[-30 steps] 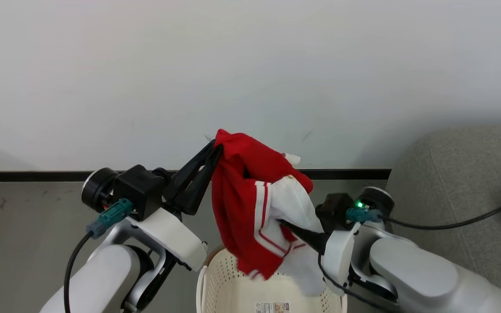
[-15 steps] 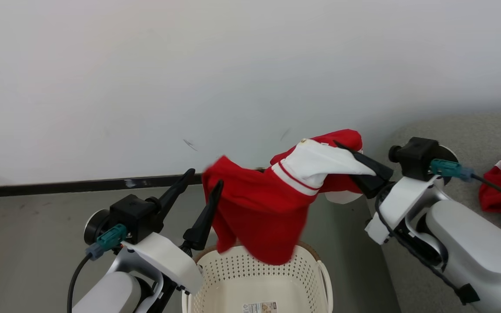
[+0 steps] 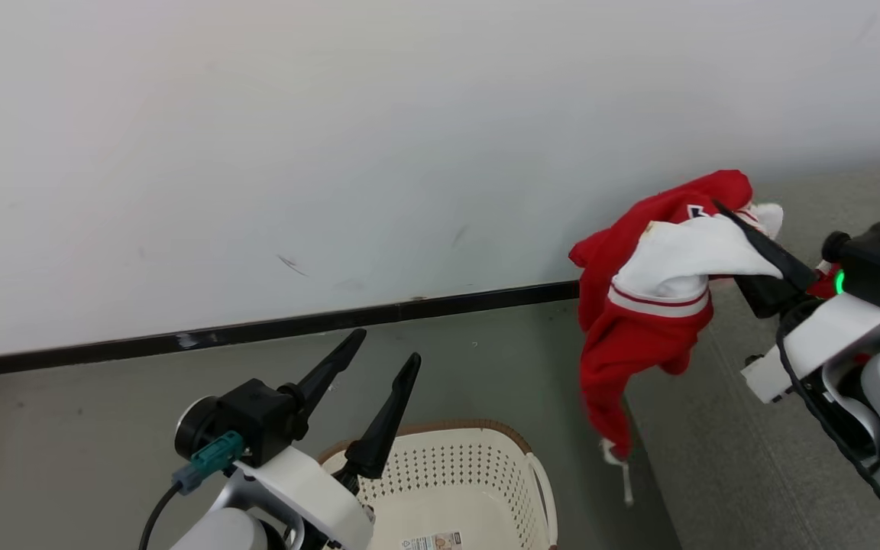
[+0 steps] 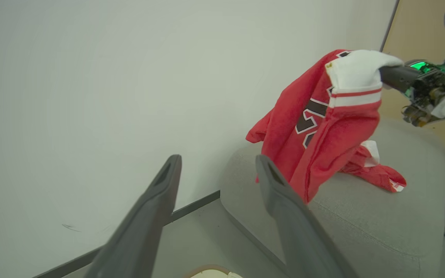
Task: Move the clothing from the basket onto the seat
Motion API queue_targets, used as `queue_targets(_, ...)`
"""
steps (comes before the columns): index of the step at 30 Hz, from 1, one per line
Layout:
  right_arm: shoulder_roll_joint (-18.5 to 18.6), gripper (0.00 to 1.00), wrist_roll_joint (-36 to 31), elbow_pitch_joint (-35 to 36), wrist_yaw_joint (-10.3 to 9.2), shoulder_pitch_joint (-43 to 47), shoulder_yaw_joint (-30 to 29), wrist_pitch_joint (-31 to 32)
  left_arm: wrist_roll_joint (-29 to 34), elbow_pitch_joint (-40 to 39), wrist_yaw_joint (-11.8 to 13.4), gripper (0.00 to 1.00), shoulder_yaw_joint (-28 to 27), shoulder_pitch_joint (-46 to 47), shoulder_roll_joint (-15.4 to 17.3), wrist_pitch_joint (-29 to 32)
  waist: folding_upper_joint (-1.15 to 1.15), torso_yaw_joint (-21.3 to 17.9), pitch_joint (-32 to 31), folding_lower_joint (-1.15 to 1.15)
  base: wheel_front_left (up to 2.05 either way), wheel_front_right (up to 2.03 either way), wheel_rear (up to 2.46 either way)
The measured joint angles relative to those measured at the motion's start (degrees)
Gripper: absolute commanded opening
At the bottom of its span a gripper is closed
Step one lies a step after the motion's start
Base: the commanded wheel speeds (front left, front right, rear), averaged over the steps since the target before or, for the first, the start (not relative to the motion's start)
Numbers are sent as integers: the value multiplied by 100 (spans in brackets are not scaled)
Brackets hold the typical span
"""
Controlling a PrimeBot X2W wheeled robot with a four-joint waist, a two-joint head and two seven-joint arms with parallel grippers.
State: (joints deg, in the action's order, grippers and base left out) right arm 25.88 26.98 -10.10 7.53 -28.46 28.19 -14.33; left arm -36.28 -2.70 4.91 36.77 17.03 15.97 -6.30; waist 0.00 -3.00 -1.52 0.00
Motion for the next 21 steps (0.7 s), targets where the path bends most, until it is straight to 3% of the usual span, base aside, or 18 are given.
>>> queue_targets(9, 183, 0, -330, 269, 0, 849, -1093, -7, 8, 81, -213, 100, 287, -122, -125, -101, 0, -335, -28, 0, 0, 0, 0)
queue_targets(21, 193, 0, -656, 711, 0, 1730, -1904, -12, 8, 189, -409, 100, 513, -130, -343, -243, 0, -815, -43, 0, 0, 0, 0)
